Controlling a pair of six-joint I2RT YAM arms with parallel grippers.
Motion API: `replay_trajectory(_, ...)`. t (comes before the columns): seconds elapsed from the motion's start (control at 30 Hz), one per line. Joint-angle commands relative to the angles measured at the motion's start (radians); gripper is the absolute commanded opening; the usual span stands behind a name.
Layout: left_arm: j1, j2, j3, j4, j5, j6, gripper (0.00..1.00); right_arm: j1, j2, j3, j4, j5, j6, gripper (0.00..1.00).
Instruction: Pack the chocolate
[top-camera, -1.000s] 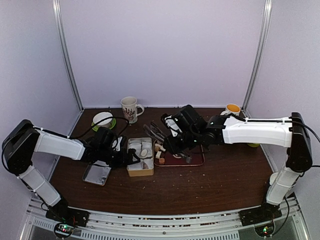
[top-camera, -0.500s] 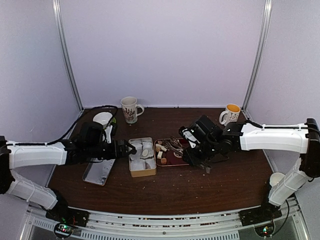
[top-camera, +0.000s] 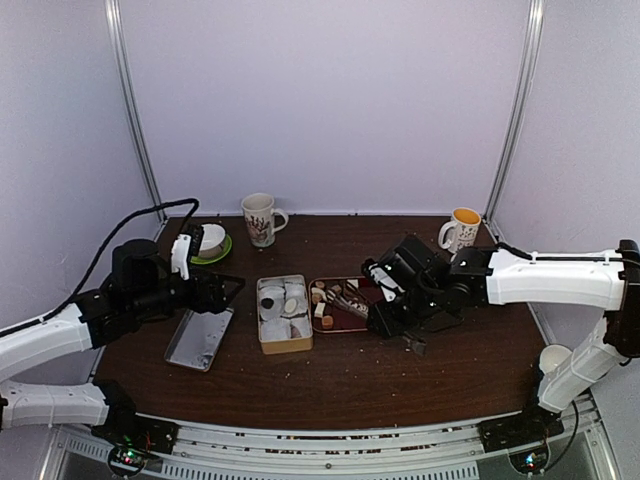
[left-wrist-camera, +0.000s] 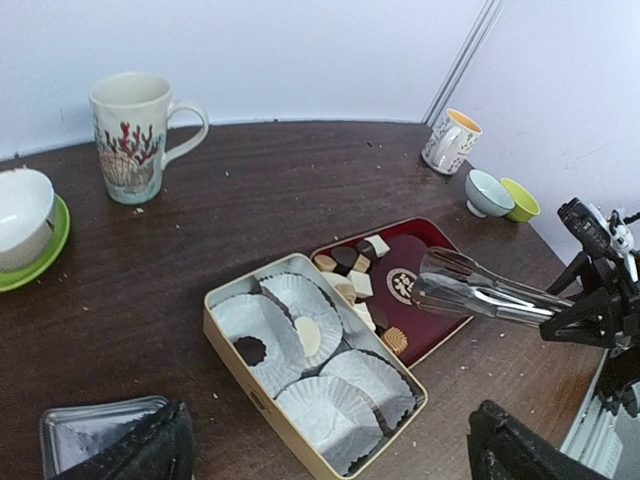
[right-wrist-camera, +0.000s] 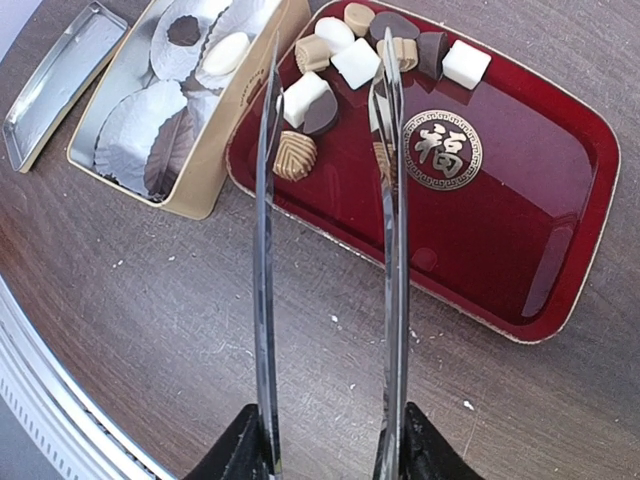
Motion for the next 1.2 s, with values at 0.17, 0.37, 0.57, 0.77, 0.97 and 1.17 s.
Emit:
replay_trajectory(0.17,0.004,-0.168,-0.087,-0.025,-0.153,0.249,0.98,0.015,-0.058,-0.038,-0.025,0.004,0.059,0.45)
replay_trajectory(0.37,0.004,-0.209,-0.156,-0.002,-0.175,0.257,0.98,0.018,-0.051,-0.040,-0.013,0.009,0.076,0.45)
replay_trajectory(0.57,0.005,-0.254,-0.259,0.064,-0.123,0.322,0.98,0.022,-0.027,-0.030,0.000,0.006,0.086,0.45)
replay_trajectory(0.77,0.004,-0.314,-0.271,0.063,-0.103,0.345,0.98,0.027,-0.008,-0.024,-0.002,0.004,0.092,0.45)
replay_trajectory(0.97,0.005,-0.360,-0.260,-0.002,-0.174,0.329,0.98,0.036,0.022,-0.001,-0.001,-0.001,0.099,0.45)
replay_trajectory(1.17,0.004,-0.383,-0.270,-0.033,-0.205,0.317,0.98,0.049,0.073,0.035,-0.016,-0.003,0.089,0.46)
